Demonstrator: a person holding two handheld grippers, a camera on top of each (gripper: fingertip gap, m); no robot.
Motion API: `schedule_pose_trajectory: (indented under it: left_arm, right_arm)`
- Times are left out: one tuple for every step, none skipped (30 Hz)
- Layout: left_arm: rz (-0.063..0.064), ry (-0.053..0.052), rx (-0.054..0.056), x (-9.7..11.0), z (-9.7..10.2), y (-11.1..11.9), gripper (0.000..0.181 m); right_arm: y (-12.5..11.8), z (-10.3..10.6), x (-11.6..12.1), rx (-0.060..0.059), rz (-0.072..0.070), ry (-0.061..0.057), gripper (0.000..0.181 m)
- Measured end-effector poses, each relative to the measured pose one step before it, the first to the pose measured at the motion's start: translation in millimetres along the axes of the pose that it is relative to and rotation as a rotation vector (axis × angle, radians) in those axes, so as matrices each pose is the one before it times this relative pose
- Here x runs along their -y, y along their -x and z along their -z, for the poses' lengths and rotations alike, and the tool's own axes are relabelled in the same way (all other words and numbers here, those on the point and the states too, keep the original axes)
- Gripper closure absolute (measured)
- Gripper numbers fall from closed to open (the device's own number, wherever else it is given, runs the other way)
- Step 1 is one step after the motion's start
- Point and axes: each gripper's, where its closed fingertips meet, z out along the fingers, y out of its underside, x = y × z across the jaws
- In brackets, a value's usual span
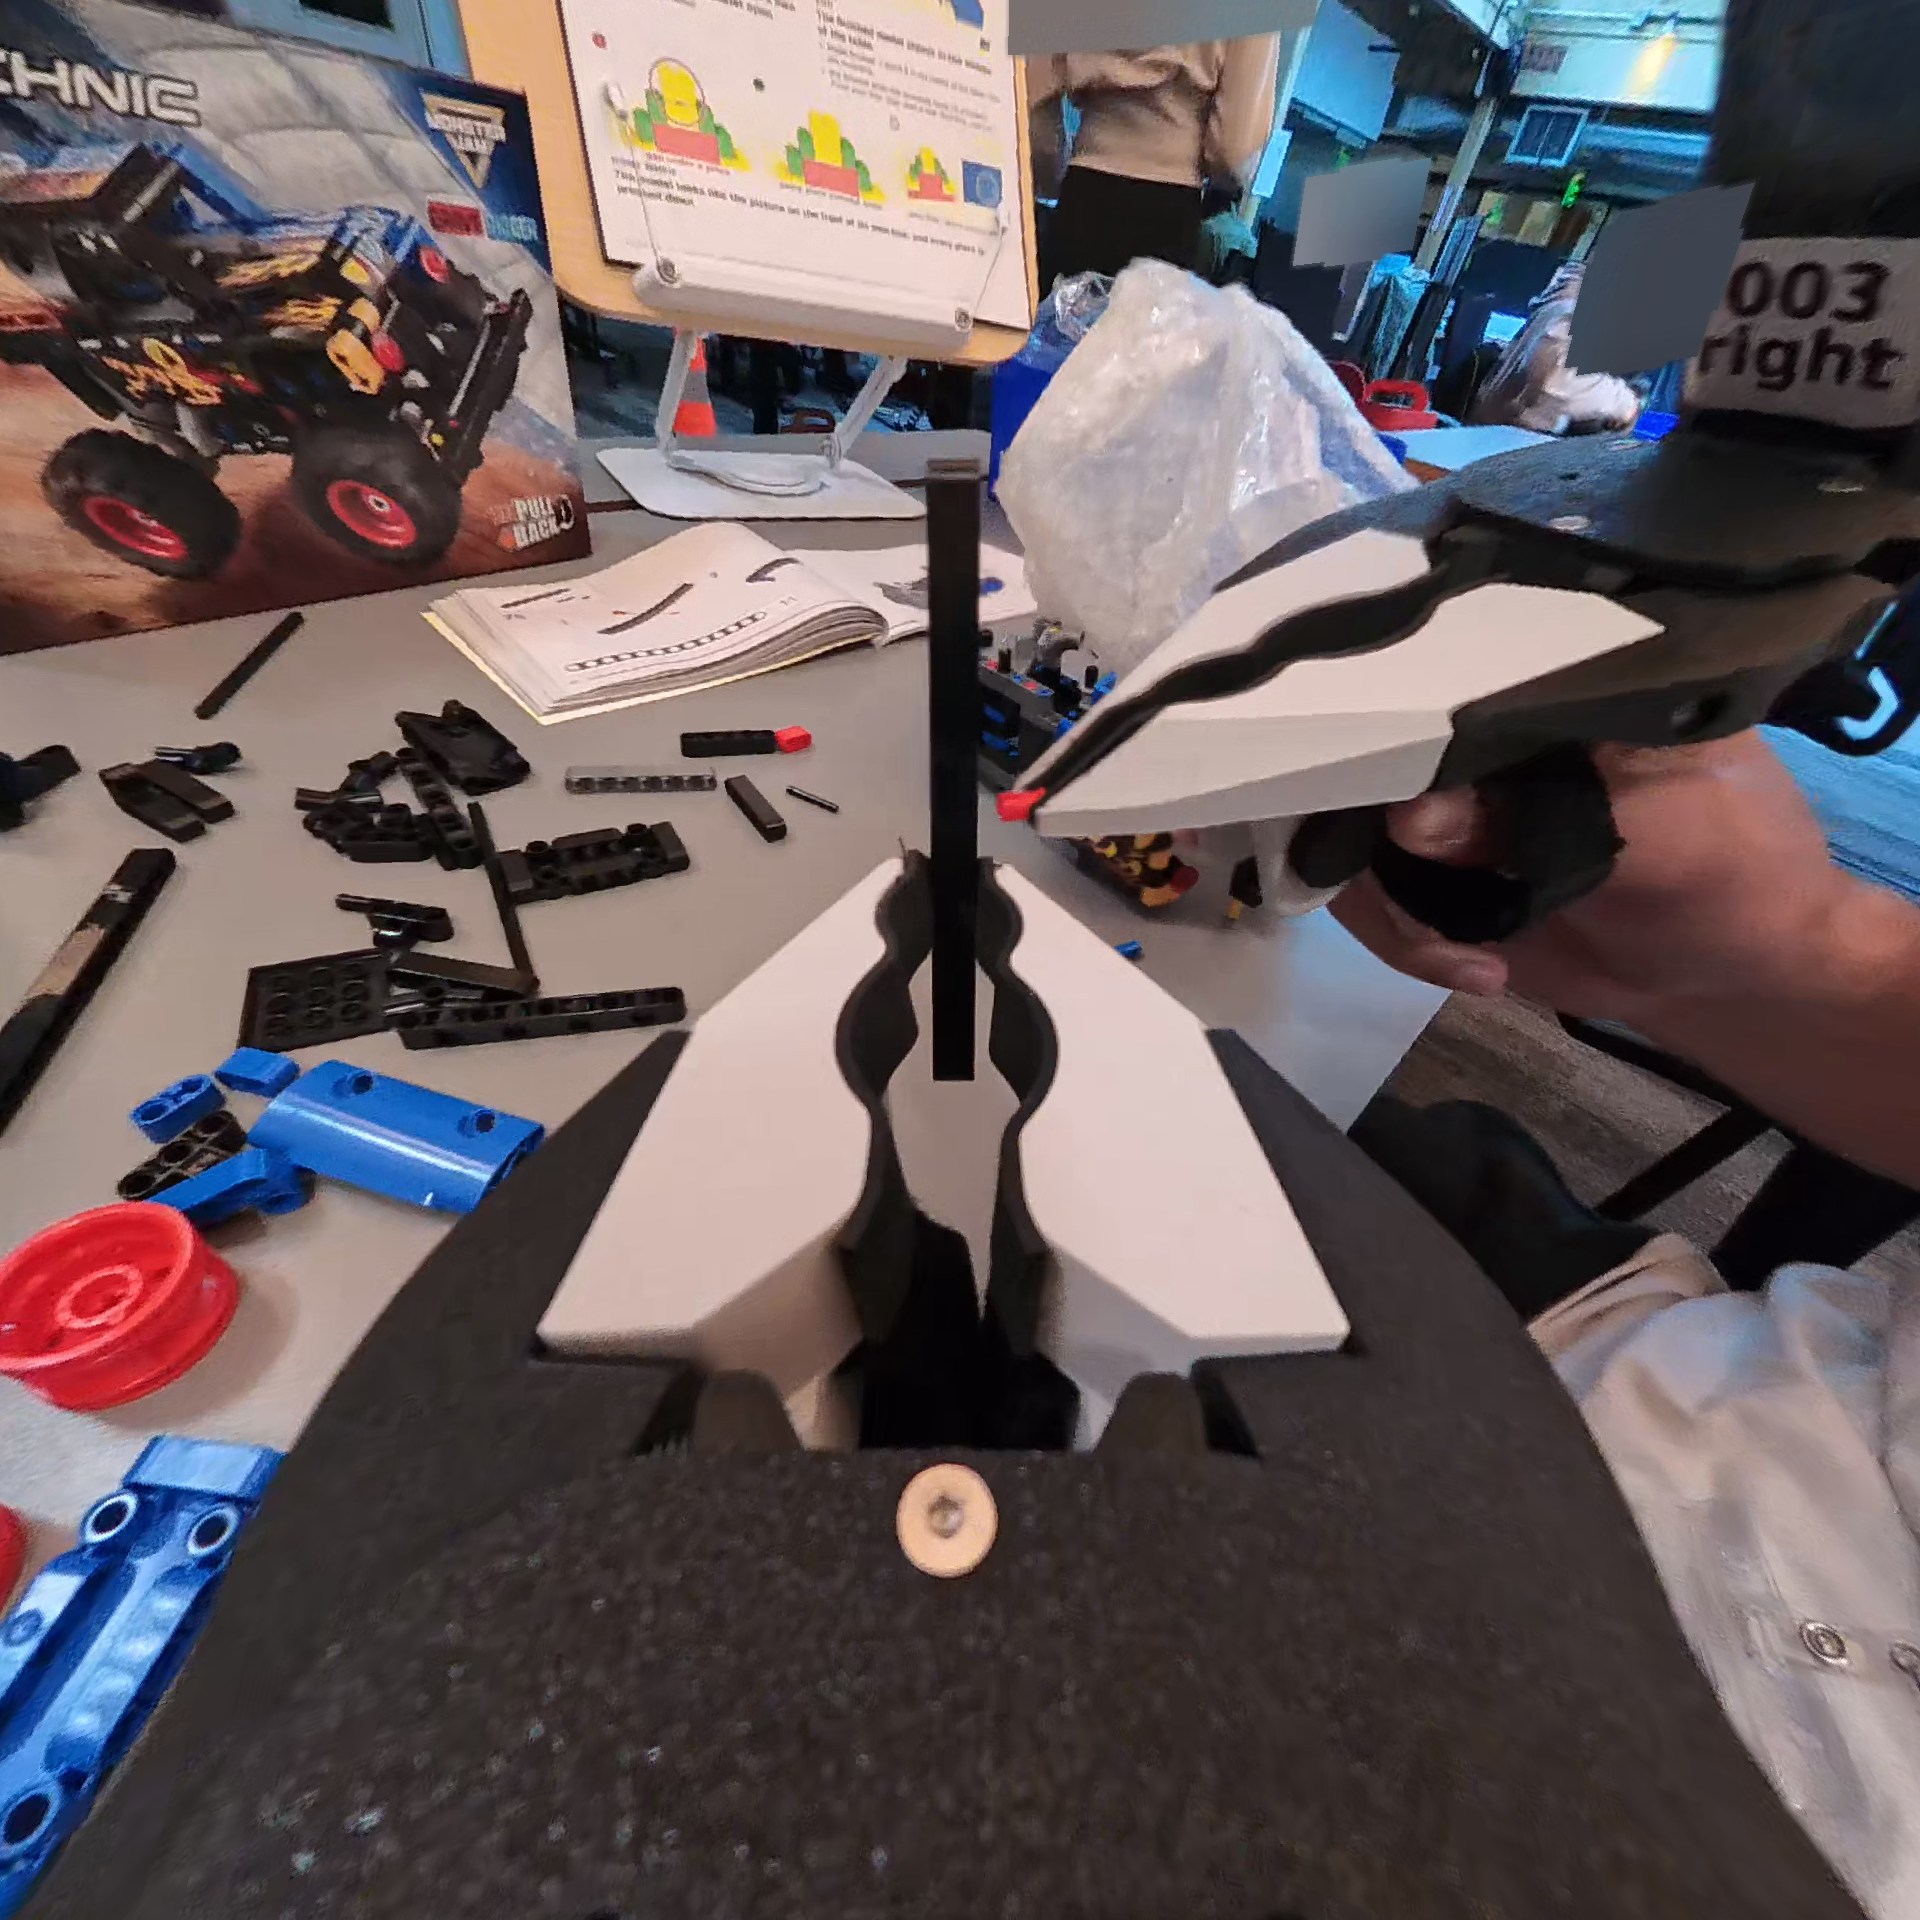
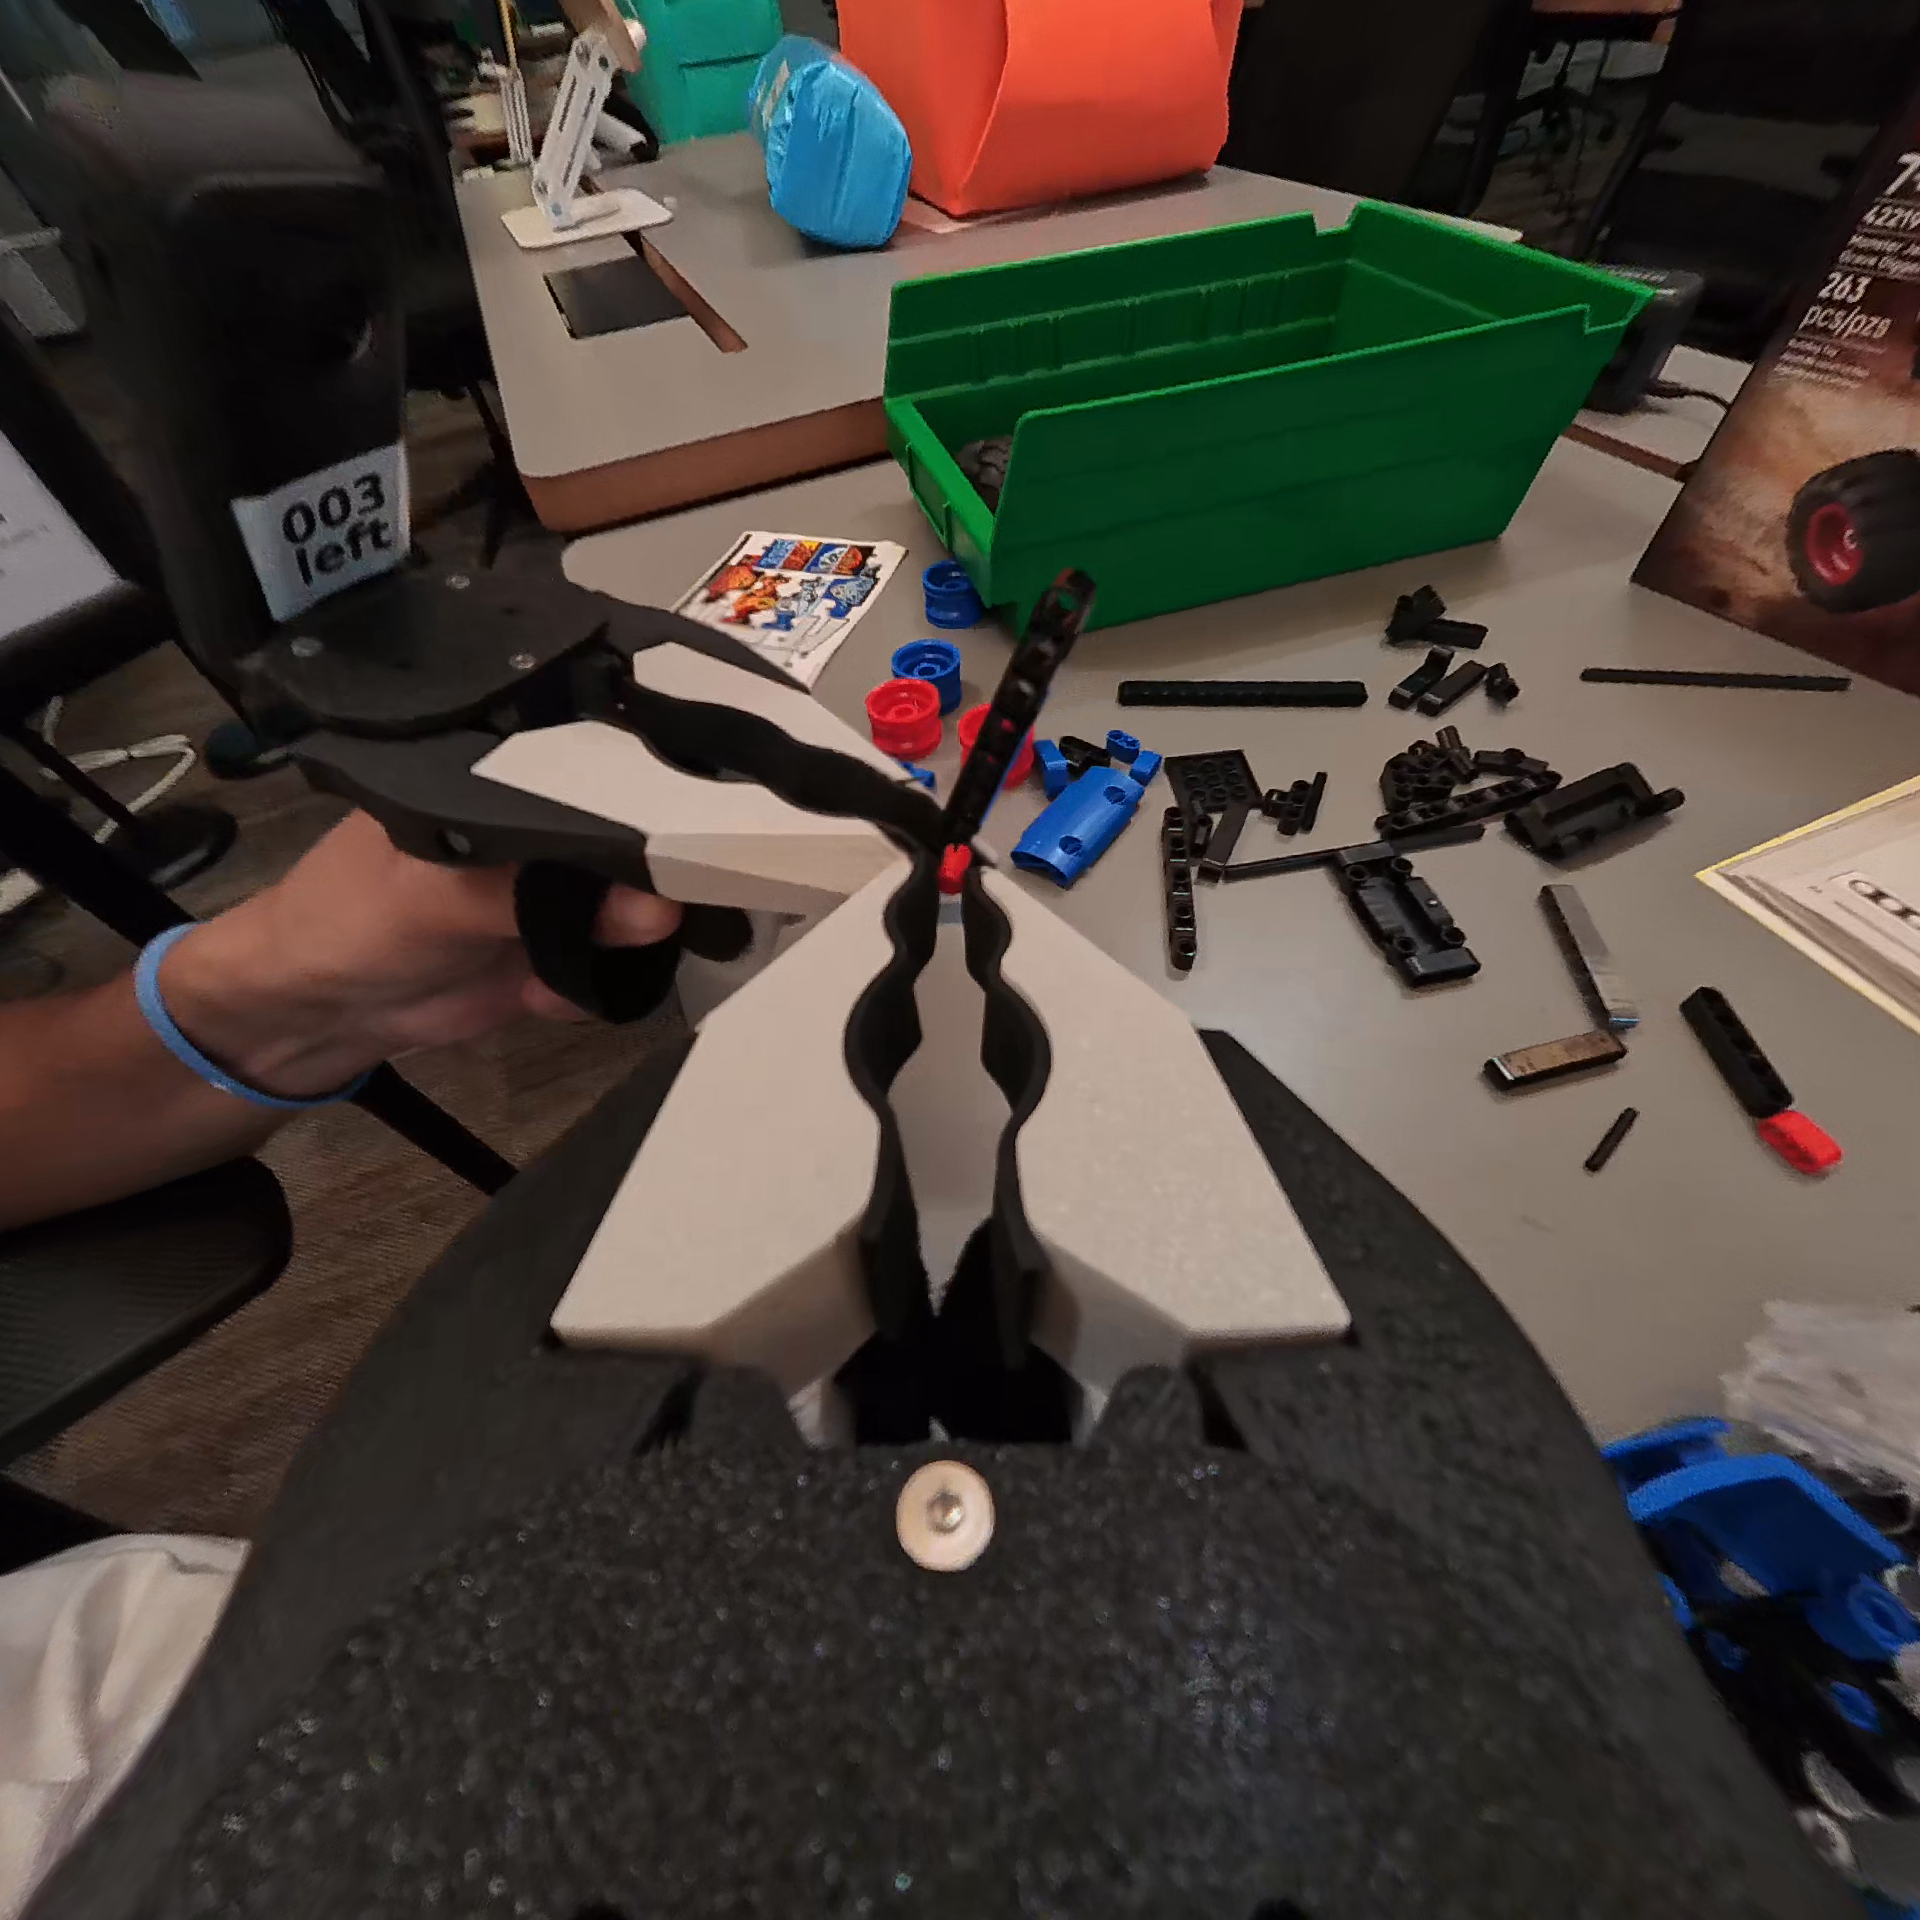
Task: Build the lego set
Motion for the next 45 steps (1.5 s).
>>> schedule_pose_trajectory:
  left_arm:
    - [-0.0044,-0.0002,-0.0003,-0.05,-0.21,-1.11,0.175]
    - [-0.0055,-0.0008,0.0022,0.26,-0.43,-0.79,0.175]
    - [-0.0068,-0.0018,0.0052,0.44,-0.57,-0.18,0.175]
    - [-0.0076,-0.0064,0.0069,0.92,-0.16,0.44,0.176]
    - [-0.0088,0.0005,0.0045,-0.05,-0.42,0.00,0.175]
    - [-0.0089,-0.0006,0.0046,0.16,-0.29,-0.12,0.176]
    - [-0.0059,-0.0041,0.0058,0.51,-0.14,-0.10,0.176]
    - [-0.0065,-0.0011,0.0026,0.13,-0.35,-0.76,0.176]
    - [-0.0044,-0.0001,0.0063,0.16,-0.30,0.10,0.175]
    - [-0.0074,-0.0005,0.0088,0.27,-0.12,0.42,0.175]
    - [-0.0147,-0.0012,0.0114,0.22,-0.29,0.12,0.175]
    - [-0.0097,-0.0042,0.0157,0.53,-0.06,0.65,0.176]
    - [-0.0050,-0.0037,0.0136,0.50,-0.20,0.05,0.175]
    - [-0.0058,-0.0038,0.0110,0.51,-0.06,-0.07,0.175]
    - [-0.0039,-0.0054,0.0103,0.45,0.03,0.30,0.175]
    - [-0.0087,-0.0029,0.0076,-0.08,0.08,0.17,0.175]
    - [-0.0178,-0.0014,0.0062,-0.04,0.02,0.22,0.175]
    - [-0.0232,-0.0016,0.0124,0.28,0.46,1.04,0.175]
    - [-0.0235,-0.0045,0.0123,0.65,0.36,0.35,0.175]
    - [-0.0283,-0.0017,0.0097,0.42,0.09,-0.16,0.175]
    - [-0.0333,0.0008,0.0122,0.35,-0.07,0.27,0.175]
    - [-0.0341,0.0017,0.0107,0.16,-0.09,0.20,0.175]
    - [-0.0301,0.0016,0.0096,0.53,-0.04,0.22,0.175]
    - [-0.0285,0.0056,0.0118,0.10,-0.12,0.53,0.175]
    - [-0.0384,0.0121,0.0159,-1.15,-0.54,0.77,0.175]
    - [-0.0414,0.0095,0.0229,-1.02,-0.47,1.54,0.175]
    - [-0.0402,0.0076,0.0228,-0.45,0.11,1.52,0.176]
    - [-0.0532,0.0154,0.0238,-1.08,0.01,1.40,0.176]
    - [-0.0680,0.0124,0.0323,-0.55,0.10,1.81,0.176]
    - [-0.0644,0.0115,0.0312,-0.50,0.10,1.03,0.176]
    - [-0.0438,0.0101,0.0202,-0.41,-0.10,0.33,0.176]
    - [-0.0223,0.0078,0.0089,-0.42,-0.10,0.37,0.176]
    - [-0.0029,0.0019,-0.0008,-0.16,-0.04,-0.02,0.176]
    - [0.0015,0.0005,-0.0012,0.00,-0.12,-0.51,0.176]
    - [-0.0110,0.0044,0.0044,-0.48,-0.25,-0.41,0.175]
    - [-0.0208,0.0057,0.0065,-0.76,-0.31,-0.08,0.175]
    - [-0.0199,0.0040,0.0069,-0.27,0.20,0.51,0.175]
    - [-0.0168,0.0025,0.0063,0.34,0.48,0.48,0.175]
    - [-0.0372,0.0103,0.0145,-0.55,0.31,0.56,0.175]
    - [-0.0412,0.0101,0.0188,-0.50,0.02,0.65,0.175]
    - [-0.0274,0.0089,0.0111,-0.65,-0.34,-0.09,0.175]
    - [-0.0181,0.0024,0.0005,0.11,-0.17,-1.01,0.175]
    - [-0.0281,0.0020,0.0074,0.36,-0.01,-0.31,0.175]
    - [-0.0322,0.0067,0.0132,0.12,-0.02,0.48,0.175]
    - [0.0027,0.0027,-0.0034,0.23,-0.45,-0.68,0.175]
  right_arm:
    - [0.60,-0.65,0.72,0.0081,-0.0146,-0.0094,0.177]
    - [0.69,-1.20,-0.62,0.0058,-0.0082,0.0021,0.177]
    - [0.79,-0.68,0.45,0.0037,-0.0054,-0.0046,0.177]
    - [0.18,-0.11,1.04,-0.0008,-0.0046,-0.0050,0.177]
    - [-1.00,0.25,0.71,-0.0070,-0.0009,-0.0021,0.177]
    - [-1.30,0.20,0.04,-0.0085,-0.0010,0.0020,0.177]
    - [-0.58,0.47,0.19,-0.0032,0.0019,0.0016,0.177]
    - [-0.51,0.63,0.49,-0.0023,-0.0005,-0.0003,0.177]
    - [-0.21,0.07,0.02,-0.0007,0.0014,0.0014,0.177]
    - [-0.29,-0.11,-0.19,-0.0015,-0.0008,0.0002,0.177]
    - [-0.59,0.09,0.40,-0.0040,-0.0017,-0.0017,0.177]
    - [-0.10,0.00,0.59,-0.0053,0.0048,-0.0024,0.177]
    - [-0.28,-0.05,0.57,-0.0076,0.0112,-0.0015,0.177]
    - [-0.39,0.06,0.62,-0.0086,0.0138,-0.0003,0.177]
    - [0.07,-0.16,0.25,-0.0053,0.0094,0.0019,0.177]
    - [-0.16,-0.26,-0.28,-0.0030,0.0054,0.0064,0.177]
    - [-0.06,0.06,0.33,0.0012,-0.0012,0.0007,0.177]
    - [0.38,-0.46,-0.30,0.0052,-0.0026,0.0005,0.177]
    - [0.28,-0.42,-1.07,0.0054,-0.0035,0.0063,0.177]
    - [0.25,-0.35,-1.26,0.0035,-0.0053,0.0068,0.177]
    - [-0.07,0.03,-0.24,-0.0006,0.0000,-0.0053,0.177]
    - [-0.17,0.46,-0.11,-0.0001,-0.0026,-0.0038,0.177]
    - [0.07,0.59,0.46,0.0005,-0.0050,-0.0072,0.177]
    - [-0.08,0.13,-0.23,-0.0009,-0.0010,-0.0029,0.177]
    - [-0.77,-0.18,-1.38,-0.0014,-0.0022,0.0092,0.177]
    - [-0.31,0.20,-0.42,0.0028,-0.0075,0.0022,0.177]
    - [0.37,0.30,0.10,0.0063,-0.0074,-0.0017,0.177]
    - [-0.20,-0.15,-0.99,0.0022,-0.0014,0.0086,0.178]
    - [-0.37,0.19,-0.52,0.0015,-0.0002,0.0073,0.177]
    - [-0.19,-0.19,-0.94,0.0019,0.0000,0.0110,0.177]
    - [-0.30,0.02,-0.49,0.0008,0.0016,0.0054,0.177]
    - [-0.44,-0.21,-0.77,-0.0019,0.0036,0.0036,0.177]
    - [0.04,-0.38,-0.30,-0.0015,0.0026,-0.0012,0.177]
    - [-0.06,0.02,0.48,-0.0026,0.0029,-0.0047,0.177]
    - [0.03,-0.29,-0.55,-0.0024,0.0043,0.0043,0.178]
    - [-0.34,0.12,-0.60,-0.0017,0.0033,0.0057,0.177]
    - [-0.03,0.80,0.52,0.0019,-0.0005,0.0006,0.178]
    - [1.12,0.40,-0.21,0.0059,-0.0055,0.0053,0.177]
    - [0.07,0.14,-0.45,-0.0036,0.0069,0.0064,0.177]
    - [-0.96,0.62,0.17,-0.0075,0.0115,0.0044,0.178]
    - [-0.08,0.34,-0.33,0.0005,0.0006,0.0096,0.178]
    - [0.02,0.01,-0.47,0.0016,0.0018,0.0092,0.178]
    - [-0.59,0.57,0.79,-0.0013,0.0055,-0.0034,0.178]
    - [-0.18,-0.09,-0.24,-0.0032,0.0031,0.0002,0.178]
    - [-0.77,0.20,0.07,-0.0082,0.0081,-0.0028,0.178]
